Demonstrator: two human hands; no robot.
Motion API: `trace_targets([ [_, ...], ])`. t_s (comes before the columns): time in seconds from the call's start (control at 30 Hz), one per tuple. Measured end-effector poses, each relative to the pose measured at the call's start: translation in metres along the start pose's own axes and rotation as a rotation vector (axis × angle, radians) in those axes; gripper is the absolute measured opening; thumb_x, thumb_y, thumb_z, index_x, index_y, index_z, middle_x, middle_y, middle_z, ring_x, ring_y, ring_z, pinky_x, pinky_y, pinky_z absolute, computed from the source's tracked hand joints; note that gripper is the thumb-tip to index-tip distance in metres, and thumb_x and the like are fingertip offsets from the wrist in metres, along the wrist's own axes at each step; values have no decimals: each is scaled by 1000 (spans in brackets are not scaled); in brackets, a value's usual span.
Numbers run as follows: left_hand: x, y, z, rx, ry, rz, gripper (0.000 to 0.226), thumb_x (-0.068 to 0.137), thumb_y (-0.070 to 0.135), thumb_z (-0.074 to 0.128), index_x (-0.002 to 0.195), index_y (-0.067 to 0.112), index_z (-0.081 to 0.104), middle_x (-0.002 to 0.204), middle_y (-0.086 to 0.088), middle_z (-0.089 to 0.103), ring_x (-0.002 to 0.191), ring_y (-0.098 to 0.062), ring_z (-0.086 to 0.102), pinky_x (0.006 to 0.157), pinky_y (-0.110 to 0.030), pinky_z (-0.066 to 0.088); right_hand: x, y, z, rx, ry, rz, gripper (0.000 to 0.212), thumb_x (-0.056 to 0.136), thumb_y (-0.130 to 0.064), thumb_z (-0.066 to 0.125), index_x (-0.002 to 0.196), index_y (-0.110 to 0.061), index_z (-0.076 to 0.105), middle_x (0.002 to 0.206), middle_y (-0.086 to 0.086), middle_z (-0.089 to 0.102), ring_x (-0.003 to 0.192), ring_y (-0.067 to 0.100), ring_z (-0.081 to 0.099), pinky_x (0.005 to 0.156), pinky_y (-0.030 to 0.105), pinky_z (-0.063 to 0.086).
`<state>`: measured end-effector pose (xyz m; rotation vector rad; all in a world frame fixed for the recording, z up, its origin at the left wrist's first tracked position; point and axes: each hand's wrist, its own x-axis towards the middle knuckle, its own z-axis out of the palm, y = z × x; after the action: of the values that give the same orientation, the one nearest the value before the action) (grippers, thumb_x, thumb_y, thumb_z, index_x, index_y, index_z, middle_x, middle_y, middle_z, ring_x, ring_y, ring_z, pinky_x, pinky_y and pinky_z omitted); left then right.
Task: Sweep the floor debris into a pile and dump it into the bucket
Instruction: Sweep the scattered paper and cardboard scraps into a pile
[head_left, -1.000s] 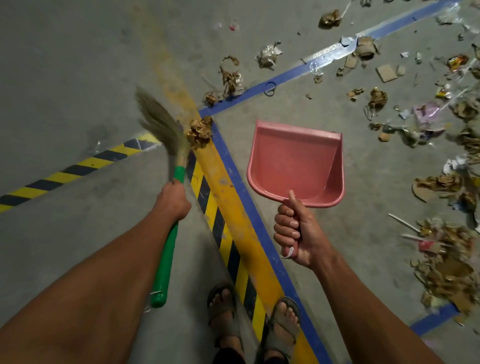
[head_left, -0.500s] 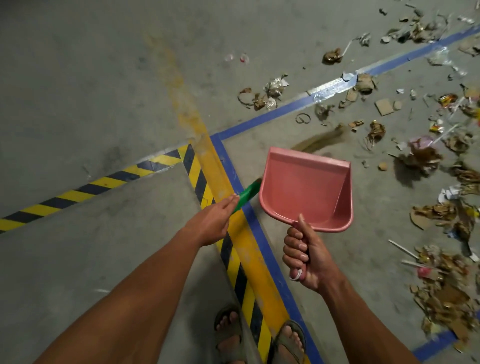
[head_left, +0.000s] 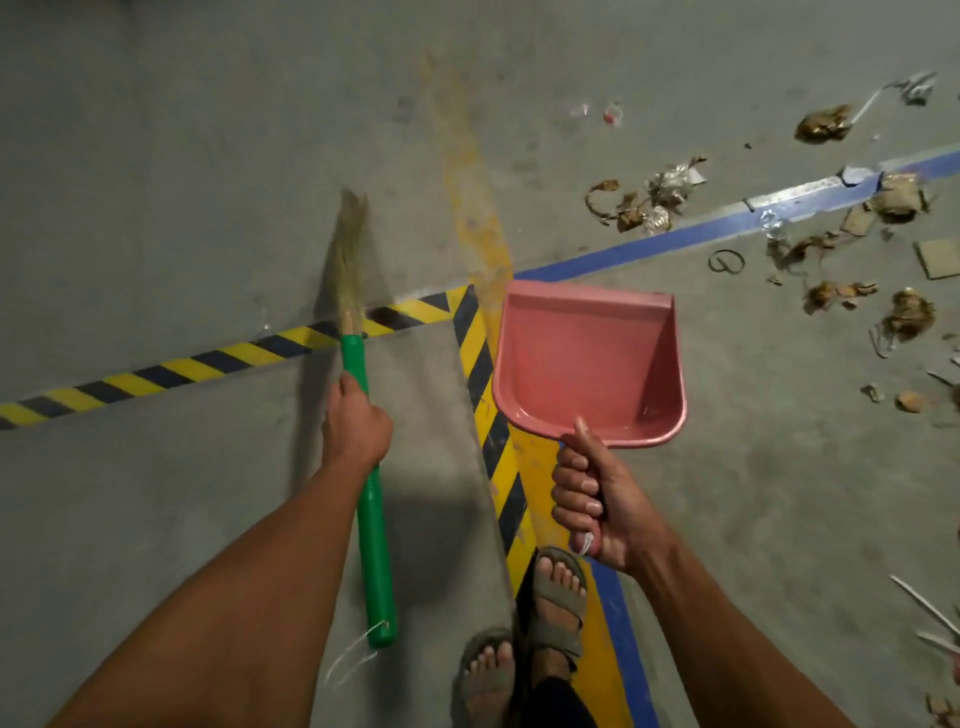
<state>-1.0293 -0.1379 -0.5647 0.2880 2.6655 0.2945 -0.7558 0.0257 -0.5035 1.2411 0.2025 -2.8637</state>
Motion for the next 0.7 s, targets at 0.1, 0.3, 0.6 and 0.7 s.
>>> trace_targets([
  [0.1, 4, -22, -8, -36, 68, -158, 61, 94, 10, 55, 151, -1, 36, 143, -21, 44, 121, -47, 55, 100, -52, 47, 23, 2, 21, -50, -6, 77, 46, 102, -53, 53, 71, -22, 39, 51, -7, 23, 32, 5, 20, 35, 19, 10],
  [0.3, 54, -89, -22, 24, 30, -379, 58, 90, 12, 62, 142, -7, 45, 138, -28, 51, 121, -48, 57, 100, -50, 51, 69, 1, 62, -130, -63, 151, 47, 102, -52, 51, 68, -21, 41, 52, -7, 23, 32, 5, 21, 34, 19, 10],
  [0.6, 39, -70, 10, 186, -231, 100, 62, 93, 5, 53, 152, -1, 36, 150, -24, 47, 134, -42, 50, 110, -45, 40, 100, 17, 65, -142, -50, 141, 47, 102, -52, 52, 69, -21, 40, 52, -8, 22, 33, 4, 21, 33, 19, 13],
  [0.7, 23, -43, 19, 140, -327, 317, 68, 93, 5, 51, 158, 6, 31, 155, -17, 44, 137, -37, 48, 113, -41, 39, 89, 16, 62, -113, -22, 131, 47, 101, -51, 53, 67, -21, 41, 51, -8, 24, 32, 4, 22, 32, 19, 13],
])
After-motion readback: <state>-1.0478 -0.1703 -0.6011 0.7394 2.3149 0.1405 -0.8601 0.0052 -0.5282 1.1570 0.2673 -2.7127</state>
